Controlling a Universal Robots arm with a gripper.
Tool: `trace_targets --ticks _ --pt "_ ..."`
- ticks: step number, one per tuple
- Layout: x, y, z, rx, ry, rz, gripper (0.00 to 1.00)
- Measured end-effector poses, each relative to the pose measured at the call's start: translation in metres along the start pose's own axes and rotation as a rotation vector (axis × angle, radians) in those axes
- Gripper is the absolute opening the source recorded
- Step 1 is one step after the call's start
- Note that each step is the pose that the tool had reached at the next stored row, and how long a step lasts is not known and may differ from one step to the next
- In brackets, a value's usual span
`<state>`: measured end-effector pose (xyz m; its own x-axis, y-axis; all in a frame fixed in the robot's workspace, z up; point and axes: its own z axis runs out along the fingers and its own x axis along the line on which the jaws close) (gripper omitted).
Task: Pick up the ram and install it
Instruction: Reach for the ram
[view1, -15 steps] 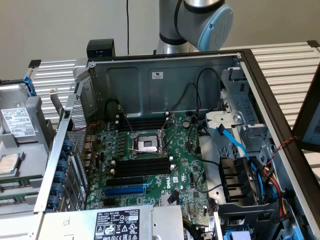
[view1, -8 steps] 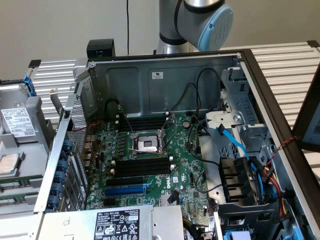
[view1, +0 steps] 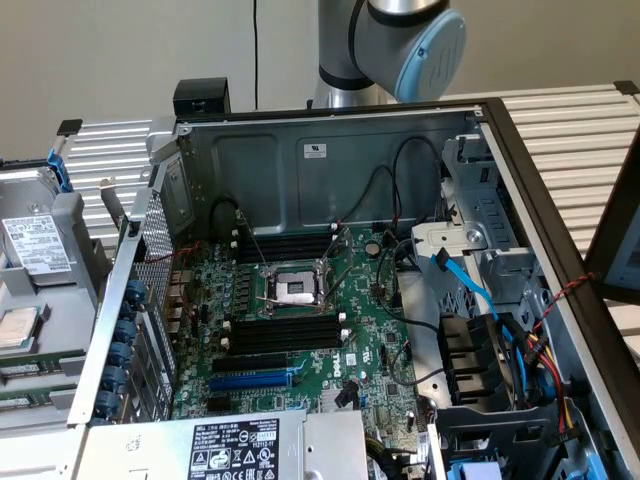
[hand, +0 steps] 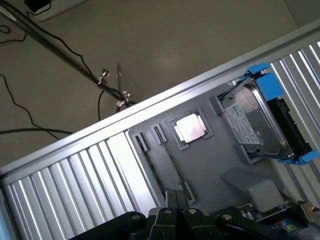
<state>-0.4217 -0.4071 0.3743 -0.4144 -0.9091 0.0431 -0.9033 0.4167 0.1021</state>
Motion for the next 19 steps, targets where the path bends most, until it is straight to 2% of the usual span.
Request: trace_targets --ticks 16,19 --pt "0.0000 -0.0001 0.0016 0.0125 0.0299 -0.290 0.11" --pt "0.0000 -0.0002 0.0015 0.0130 0.0311 -0.305 0.11"
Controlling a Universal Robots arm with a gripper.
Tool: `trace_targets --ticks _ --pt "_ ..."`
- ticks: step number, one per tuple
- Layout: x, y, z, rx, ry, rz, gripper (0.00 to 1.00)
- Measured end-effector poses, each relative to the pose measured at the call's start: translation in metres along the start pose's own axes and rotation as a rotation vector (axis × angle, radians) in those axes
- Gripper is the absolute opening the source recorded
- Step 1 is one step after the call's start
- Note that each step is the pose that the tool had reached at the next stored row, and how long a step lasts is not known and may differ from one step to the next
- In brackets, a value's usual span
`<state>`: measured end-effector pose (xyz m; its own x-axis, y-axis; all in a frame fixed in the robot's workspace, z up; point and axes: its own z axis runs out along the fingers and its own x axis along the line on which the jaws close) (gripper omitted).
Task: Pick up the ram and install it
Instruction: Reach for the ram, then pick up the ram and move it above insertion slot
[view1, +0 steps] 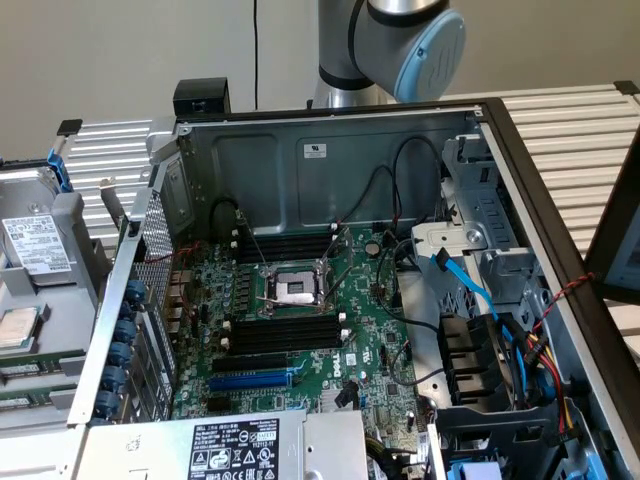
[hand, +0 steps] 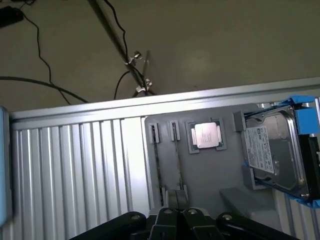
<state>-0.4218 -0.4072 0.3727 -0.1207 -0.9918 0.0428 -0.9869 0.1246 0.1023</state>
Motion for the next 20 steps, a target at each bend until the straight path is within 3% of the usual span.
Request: trace_targets --ticks 14,16,20 --pt "0.0000 0.0000 0.0001 -0.0001 -0.0025 -0.003 0.11" --pt "0.0001 0.0007 0.0004 0.0054 -0.0019 -0.003 0.11" --pt "-0.0001 0.0003 0.0024 0.0094 0.0033 -0.046 0.11"
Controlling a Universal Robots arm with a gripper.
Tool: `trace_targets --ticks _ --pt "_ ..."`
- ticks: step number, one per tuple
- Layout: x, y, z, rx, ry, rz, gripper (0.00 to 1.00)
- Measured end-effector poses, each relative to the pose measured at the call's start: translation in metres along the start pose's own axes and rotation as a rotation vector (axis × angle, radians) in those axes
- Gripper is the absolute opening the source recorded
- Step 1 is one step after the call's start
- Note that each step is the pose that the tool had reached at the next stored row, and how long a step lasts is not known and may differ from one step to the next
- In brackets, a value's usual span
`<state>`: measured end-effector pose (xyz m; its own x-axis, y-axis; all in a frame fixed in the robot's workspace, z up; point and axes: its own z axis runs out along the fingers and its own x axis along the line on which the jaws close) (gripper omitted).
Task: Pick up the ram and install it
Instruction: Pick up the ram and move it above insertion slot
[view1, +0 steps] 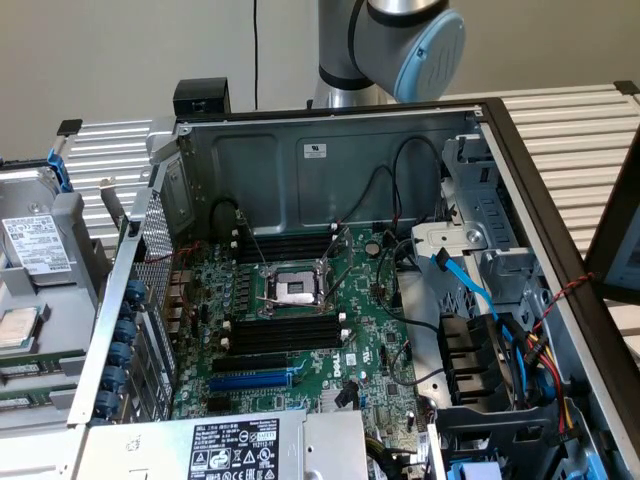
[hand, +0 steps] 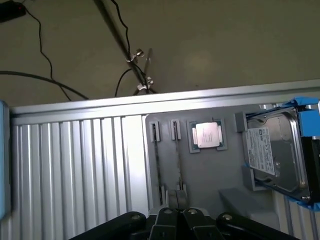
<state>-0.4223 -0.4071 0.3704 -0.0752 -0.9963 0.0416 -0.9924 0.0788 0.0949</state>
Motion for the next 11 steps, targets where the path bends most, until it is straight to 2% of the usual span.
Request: trace_targets --ticks 3,5,6,11 --pt "-0.0001 -0.0003 0.0023 0.0039 0.0053 -0.054 0.13" --pt "-0.0001 -0.0004 0.0030 0.0055 0.0068 -0.070 0.13" --pt "-0.0002 -0.0004 0.0041 0.0066 0.0076 -0.081 0.20" --pt "-0.0004 -0.0010 0.0102 0.0111 0.0164 -0.171 0.20"
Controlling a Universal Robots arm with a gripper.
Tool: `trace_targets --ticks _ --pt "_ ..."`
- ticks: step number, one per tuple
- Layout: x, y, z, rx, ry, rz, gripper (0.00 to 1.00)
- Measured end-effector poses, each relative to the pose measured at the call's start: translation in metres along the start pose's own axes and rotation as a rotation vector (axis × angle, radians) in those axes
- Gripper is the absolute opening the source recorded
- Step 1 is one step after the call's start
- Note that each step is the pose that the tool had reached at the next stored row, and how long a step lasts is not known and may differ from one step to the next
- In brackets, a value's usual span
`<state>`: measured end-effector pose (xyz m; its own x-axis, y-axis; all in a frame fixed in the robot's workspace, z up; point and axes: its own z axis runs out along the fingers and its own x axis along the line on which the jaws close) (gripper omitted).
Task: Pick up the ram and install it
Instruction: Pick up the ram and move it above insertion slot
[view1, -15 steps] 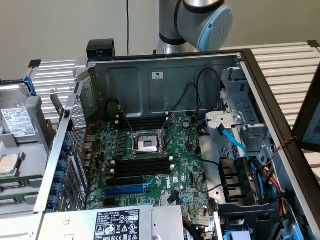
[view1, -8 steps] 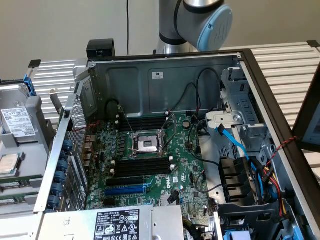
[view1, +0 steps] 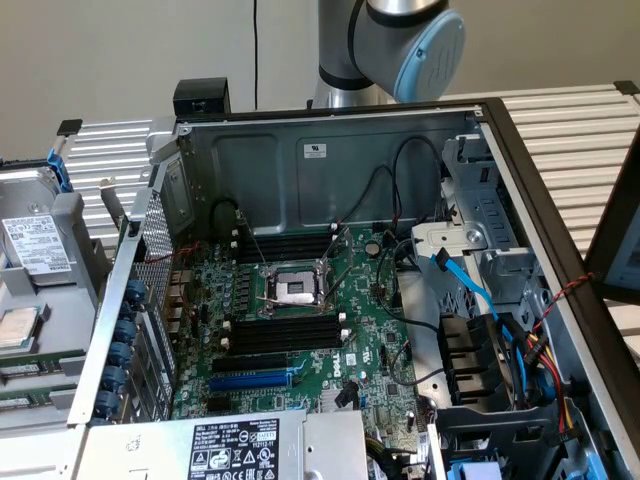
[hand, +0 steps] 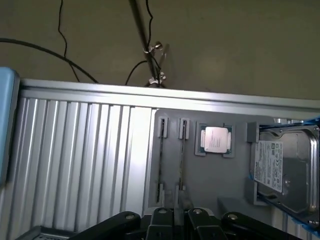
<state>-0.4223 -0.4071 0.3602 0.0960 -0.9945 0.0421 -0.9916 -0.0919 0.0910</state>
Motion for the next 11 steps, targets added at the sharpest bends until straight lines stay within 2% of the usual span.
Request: trace_targets --ticks 5,6,11 --pt "0.000 -0.0008 0.0091 0.0039 0.0083 -0.091 0.21" --pt "0.000 -0.0010 0.0109 0.0047 0.0098 -0.107 0.28" --pt "0.000 -0.0028 0.0198 0.0049 0.0106 -0.117 0.28"
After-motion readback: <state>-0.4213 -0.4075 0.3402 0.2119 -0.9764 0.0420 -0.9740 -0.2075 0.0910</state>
